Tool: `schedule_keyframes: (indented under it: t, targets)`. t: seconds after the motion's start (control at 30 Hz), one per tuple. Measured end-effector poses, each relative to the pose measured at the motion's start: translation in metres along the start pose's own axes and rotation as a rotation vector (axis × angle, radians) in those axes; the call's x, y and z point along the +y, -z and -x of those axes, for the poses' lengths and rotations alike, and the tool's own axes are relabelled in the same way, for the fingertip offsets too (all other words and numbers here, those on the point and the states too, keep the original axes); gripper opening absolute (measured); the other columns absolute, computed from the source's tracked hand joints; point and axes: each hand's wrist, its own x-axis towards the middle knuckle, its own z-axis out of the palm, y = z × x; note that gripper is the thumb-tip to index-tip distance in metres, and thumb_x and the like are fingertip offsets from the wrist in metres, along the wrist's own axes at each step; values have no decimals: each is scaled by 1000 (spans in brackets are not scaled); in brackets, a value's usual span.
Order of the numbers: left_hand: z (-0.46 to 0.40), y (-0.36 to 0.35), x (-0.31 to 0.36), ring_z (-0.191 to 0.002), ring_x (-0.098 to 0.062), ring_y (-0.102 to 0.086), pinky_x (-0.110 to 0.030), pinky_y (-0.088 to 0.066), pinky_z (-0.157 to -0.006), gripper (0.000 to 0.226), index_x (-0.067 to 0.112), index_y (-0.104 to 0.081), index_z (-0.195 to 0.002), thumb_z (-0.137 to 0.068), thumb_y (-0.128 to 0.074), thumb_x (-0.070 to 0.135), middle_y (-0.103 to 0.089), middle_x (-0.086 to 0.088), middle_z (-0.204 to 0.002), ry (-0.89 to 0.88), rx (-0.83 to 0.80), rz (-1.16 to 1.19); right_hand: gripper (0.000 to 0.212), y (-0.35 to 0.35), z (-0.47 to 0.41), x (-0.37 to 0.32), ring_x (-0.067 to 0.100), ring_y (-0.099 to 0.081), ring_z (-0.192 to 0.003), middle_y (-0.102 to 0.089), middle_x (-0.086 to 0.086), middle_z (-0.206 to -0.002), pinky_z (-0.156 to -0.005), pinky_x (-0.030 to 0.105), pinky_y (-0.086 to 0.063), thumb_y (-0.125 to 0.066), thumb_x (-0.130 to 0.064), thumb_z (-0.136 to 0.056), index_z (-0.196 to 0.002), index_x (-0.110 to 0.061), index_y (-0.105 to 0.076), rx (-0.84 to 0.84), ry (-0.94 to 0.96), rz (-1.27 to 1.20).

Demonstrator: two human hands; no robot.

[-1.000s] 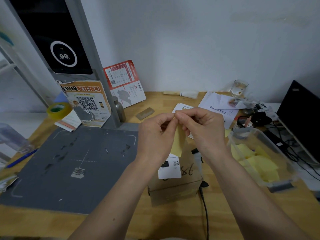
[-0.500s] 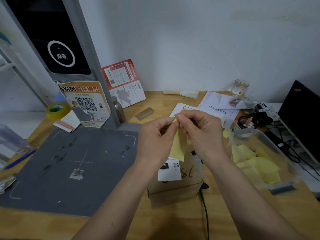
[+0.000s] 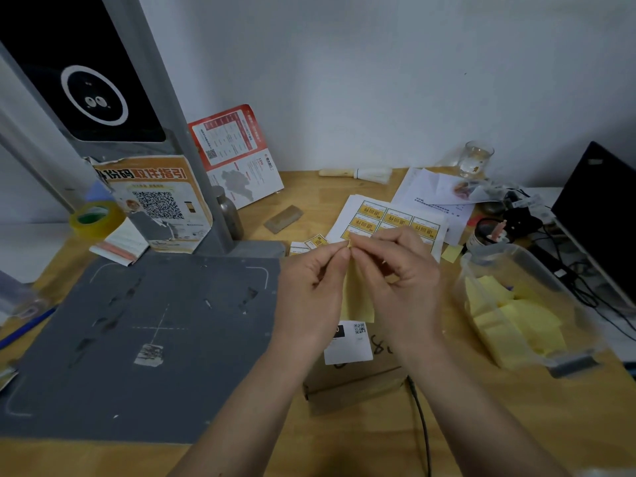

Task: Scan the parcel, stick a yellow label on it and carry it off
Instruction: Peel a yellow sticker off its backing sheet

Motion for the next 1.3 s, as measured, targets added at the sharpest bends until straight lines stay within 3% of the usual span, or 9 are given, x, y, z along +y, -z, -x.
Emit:
schedule_keyframes:
  t: [0.1,0.23,0.33,0.67,0.87,1.0,1.13,1.23,1.3]
  targets:
    - [-1,9,-7,-64,12,-59,-2,-41,-62,23,24,-73,-91,-92,-55,9,-68,24,-63,24,31,13,18,-10,5,-1,1,-54,-80,-59,4,-85,-70,7,-43,-68,-5,-80,-97,-7,-74,30,43,63]
    - [-2,23,-17,-77,-1,-66,-13,-49,-71,19,17,-74,-90,-92,-56,11,-75,5,-82,59,55,37,16,-25,11,-5,4,-55,-79,-63,12,-84,-72,4,-43,-68,-1,-80,-94,-2,-74,54,115,130]
    - [-1,34,-21,-77,-1,-66,-15,-50,-72,19,17,-74,-90,-92,-57,12,-75,6,-81,73,48,36,13,-35,16,-6,7,-58,-78,-65,13,-83,-71,7,-45,-68,-3,-82,-93,-1,-74,80,172,161]
    - [0,63,-24,-77,0,-67,-13,-51,-71,19,17,-75,-89,-92,-57,14,-75,5,-81,128,38,90,16,-60,28,-9,27,-66,-74,-68,16,-82,-62,36,-54,-64,-11,-89,-85,1,-74,96,287,280]
    - [0,78,-23,-77,-3,-67,-18,-54,-75,19,11,-75,-90,-92,-56,13,-75,1,-81,132,23,100,8,-71,32,-26,17,-61,-73,-66,11,-82,-66,22,-49,-66,-6,-85,-88,-2,-73,100,231,263]
    - [0,88,-23,-75,2,-66,-15,-53,-74,19,14,-75,-90,-92,-56,11,-75,5,-80,127,21,94,7,-77,34,-30,21,-62,-72,-65,14,-80,-61,29,-51,-66,-2,-84,-82,1,-73,92,281,251]
    - [1,97,-25,-81,-5,-68,-25,-54,-81,19,14,-75,-93,-91,-57,12,-76,1,-85,130,2,87,4,-81,37,-37,6,-51,-71,-63,6,-79,-61,18,-44,-66,-5,-84,-86,-4,-69,38,198,240]
    - [1,105,-24,-80,-2,-67,-15,-52,-74,18,17,-75,-94,-88,-61,8,-76,2,-85,124,-53,77,16,-83,37,-40,5,-50,-72,-59,4,-84,-61,15,-42,-64,-7,-85,-100,-10,-69,-13,156,222]
    - [2,109,-23,-78,-2,-67,-10,-50,-68,23,21,-73,-93,-83,-65,2,-76,3,-85,120,-108,96,12,-82,35,-44,7,-53,-76,-59,2,-84,-62,17,-44,-63,-8,-85,-92,-12,-72,-32,133,193]
